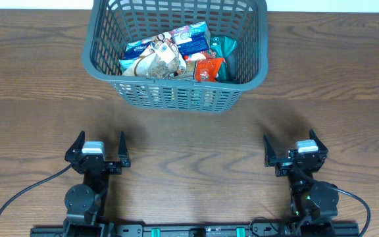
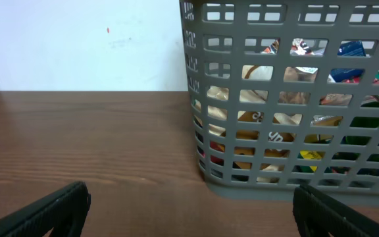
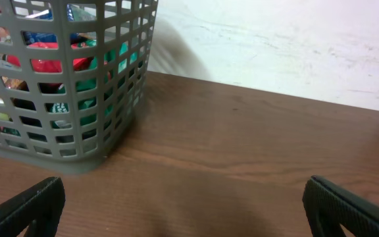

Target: Pack container

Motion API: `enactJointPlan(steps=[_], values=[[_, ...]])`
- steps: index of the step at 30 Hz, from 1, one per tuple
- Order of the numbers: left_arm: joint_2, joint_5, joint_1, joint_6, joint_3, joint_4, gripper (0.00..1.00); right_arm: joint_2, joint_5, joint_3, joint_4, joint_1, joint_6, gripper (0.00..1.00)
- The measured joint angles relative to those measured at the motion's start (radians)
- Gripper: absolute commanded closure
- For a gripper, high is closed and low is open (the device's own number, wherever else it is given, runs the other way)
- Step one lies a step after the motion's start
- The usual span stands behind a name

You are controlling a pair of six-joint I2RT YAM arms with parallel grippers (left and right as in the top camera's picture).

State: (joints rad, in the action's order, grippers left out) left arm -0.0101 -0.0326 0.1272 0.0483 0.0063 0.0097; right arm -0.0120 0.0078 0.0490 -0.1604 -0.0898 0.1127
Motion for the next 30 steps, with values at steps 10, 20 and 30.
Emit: enactJointPlan(steps=[10, 20, 30], values=[[0.0, 0.034, 0.0, 0.0, 0.016, -0.04, 0.01, 0.0, 0.0, 0.0, 0.0, 0.0, 0.0, 0.01], [0.0, 0.075, 0.0, 0.0, 0.017, -0.043, 0.01, 0.0, 0.0, 0.0, 0.0, 0.0, 0.0, 0.01], [0.0, 0.09, 0.0, 0.0, 0.017, -0.044, 0.01, 0.0, 0.0, 0.0, 0.0, 0.0, 0.0, 0.01]])
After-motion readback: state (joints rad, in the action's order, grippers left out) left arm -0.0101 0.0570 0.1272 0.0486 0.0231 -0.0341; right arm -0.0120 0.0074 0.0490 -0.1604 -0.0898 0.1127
